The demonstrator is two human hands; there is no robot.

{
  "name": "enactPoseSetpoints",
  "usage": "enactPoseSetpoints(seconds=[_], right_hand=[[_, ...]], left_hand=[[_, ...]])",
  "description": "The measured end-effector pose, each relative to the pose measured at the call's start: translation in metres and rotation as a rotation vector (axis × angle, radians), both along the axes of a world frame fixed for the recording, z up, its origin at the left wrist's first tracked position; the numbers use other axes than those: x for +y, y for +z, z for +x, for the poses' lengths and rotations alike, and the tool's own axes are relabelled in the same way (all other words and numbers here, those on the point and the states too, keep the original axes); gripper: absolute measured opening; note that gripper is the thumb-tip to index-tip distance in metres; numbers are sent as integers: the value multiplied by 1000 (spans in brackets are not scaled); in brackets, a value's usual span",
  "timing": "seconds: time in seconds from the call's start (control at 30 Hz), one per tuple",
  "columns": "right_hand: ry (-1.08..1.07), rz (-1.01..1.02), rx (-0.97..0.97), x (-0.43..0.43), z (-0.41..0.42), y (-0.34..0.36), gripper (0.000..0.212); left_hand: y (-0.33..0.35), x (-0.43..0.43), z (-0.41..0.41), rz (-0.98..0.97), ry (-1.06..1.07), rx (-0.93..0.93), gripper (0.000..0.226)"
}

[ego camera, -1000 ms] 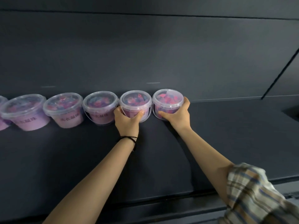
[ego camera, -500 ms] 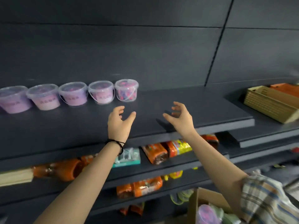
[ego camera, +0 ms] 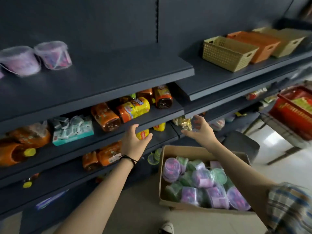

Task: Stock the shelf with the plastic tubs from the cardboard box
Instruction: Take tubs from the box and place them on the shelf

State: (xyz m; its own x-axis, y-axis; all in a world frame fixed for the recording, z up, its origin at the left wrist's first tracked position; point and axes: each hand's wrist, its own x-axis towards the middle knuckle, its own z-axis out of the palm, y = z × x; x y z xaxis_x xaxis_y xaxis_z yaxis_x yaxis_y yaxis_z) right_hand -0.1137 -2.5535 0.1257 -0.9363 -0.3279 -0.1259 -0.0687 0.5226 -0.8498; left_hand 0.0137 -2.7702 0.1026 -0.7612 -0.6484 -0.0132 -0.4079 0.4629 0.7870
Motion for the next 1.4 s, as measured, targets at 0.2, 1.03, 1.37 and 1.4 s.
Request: enactPoseSetpoints(seconds=[0.2, 1.03, 1.37, 1.4], right_hand=[[-14, 103, -160, 58, -17, -100, 87], [51, 972, -173, 121, -53, -387, 90], [75, 576, -28, 133, -65, -375, 102], [130, 570, 6, 133, -65, -376, 103]], left_hand=[[-110, 48, -34, 211, -29, -179, 70], [-377, 148, -129, -99, 117, -624, 104], [-365, 173, -117, 263, 144, -276, 99], [-367, 175, -115, 291, 160, -270, 99]])
